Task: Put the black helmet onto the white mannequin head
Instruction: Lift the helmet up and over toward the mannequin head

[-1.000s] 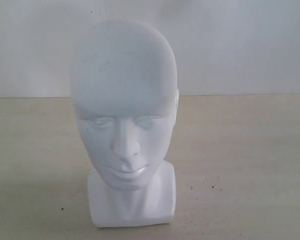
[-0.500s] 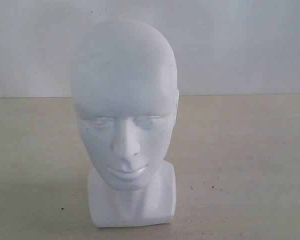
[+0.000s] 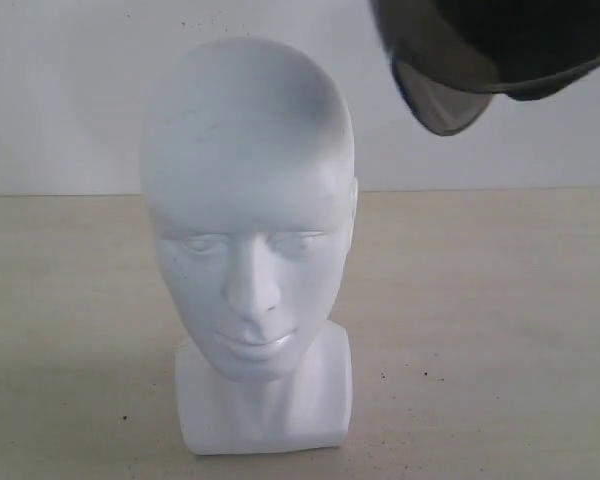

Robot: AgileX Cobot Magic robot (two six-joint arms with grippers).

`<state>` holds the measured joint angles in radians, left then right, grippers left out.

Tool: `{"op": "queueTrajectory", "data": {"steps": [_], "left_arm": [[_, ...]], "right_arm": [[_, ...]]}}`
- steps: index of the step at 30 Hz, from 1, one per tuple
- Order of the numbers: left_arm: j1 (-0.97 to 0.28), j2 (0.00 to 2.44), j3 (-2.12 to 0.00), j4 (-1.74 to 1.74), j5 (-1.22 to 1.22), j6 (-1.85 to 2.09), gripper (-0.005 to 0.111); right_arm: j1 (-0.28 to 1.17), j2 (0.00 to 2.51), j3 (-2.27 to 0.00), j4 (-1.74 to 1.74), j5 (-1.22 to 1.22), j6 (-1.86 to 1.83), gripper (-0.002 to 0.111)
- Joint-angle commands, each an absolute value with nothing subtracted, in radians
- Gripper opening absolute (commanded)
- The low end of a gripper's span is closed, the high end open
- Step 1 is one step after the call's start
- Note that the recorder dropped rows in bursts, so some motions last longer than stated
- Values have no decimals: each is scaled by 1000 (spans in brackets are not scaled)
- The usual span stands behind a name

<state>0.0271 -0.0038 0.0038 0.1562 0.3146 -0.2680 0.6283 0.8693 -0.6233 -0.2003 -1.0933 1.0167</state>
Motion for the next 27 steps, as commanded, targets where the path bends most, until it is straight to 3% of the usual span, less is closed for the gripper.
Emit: {"op": "queueTrajectory", "data": {"steps": [1, 19, 27], "left_arm": [[30, 0, 0, 156, 306, -267, 5], [30, 0, 0, 156, 306, -267, 5], [30, 0, 0, 156, 306, -267, 5]], "right_arm": [[628, 926, -797, -354, -1221, 1113, 0], [628, 1123, -999, -409, -1221, 1294, 0], [767, 1257, -1140, -386, -1221, 1298, 0]]}}
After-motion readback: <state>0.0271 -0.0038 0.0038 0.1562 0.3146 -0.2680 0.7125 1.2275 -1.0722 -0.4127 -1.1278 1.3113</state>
